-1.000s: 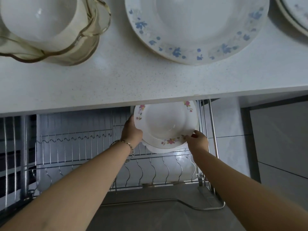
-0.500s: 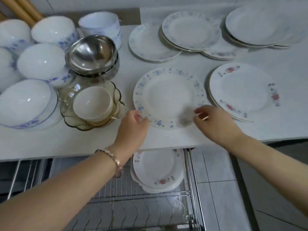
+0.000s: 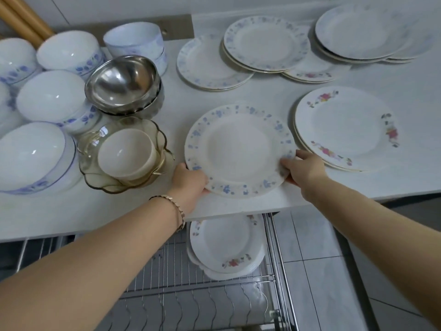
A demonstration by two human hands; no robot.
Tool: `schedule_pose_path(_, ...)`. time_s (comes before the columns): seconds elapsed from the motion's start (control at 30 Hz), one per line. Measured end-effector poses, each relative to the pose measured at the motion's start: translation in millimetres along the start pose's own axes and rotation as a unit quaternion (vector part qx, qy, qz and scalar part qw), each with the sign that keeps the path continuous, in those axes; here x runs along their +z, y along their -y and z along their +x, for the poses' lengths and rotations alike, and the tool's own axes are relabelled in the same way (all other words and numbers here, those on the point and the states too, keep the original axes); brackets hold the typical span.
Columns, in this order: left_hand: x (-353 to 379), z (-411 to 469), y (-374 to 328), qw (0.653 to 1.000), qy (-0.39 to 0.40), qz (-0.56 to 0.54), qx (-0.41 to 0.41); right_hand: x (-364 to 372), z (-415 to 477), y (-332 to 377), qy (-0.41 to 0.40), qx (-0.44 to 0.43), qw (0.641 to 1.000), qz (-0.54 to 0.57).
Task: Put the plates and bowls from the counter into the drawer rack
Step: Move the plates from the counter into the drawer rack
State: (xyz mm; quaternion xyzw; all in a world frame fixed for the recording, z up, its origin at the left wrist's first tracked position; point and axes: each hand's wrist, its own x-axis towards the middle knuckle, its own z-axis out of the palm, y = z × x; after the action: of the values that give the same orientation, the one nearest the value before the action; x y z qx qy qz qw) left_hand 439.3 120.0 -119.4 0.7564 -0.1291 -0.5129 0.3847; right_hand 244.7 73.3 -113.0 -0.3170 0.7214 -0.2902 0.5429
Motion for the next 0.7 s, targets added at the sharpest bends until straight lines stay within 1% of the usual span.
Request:
schedule_pose_path(0.1,-13,-34,12,0.998,0.049,-0.011,-0.027,-20,-30,-14,0.015,-0.03,0.999,0.007)
schedule_pose_path(0.2,-34,-69,25,0.991,0.122,0.045,-0.009,-43,-66,-31,0.033,-0.042,0.999,0.003)
schedule_pose_path(0.27,-50,-90,37,0.981,0.176,0.076,-0.004,-60,-92,-44,0.046,-0.036,0.998,-0.012)
schedule_pose_path(0.37,-72,-114,68,0.969,0.225,0.096,-0.024,-77,-129,-69,0.075,-0.008,0.996,-0.054)
schedule_pose_path(0.47,-93,-129,108,0.961,0.242,0.122,-0.059,-78,-162,-96,0.093,0.021,0.991,-0.093)
schedule_pose_path(0.57,-111,-133,142,0.957,0.234,0.136,-0.109,-68,-184,-129,0.103,0.063,0.987,-0.109)
schedule_pose_path(0.7,-125,-114,172,0.948,0.216,0.168,-0.163,-45,-179,-179,0.095,0.125,0.978,-0.138)
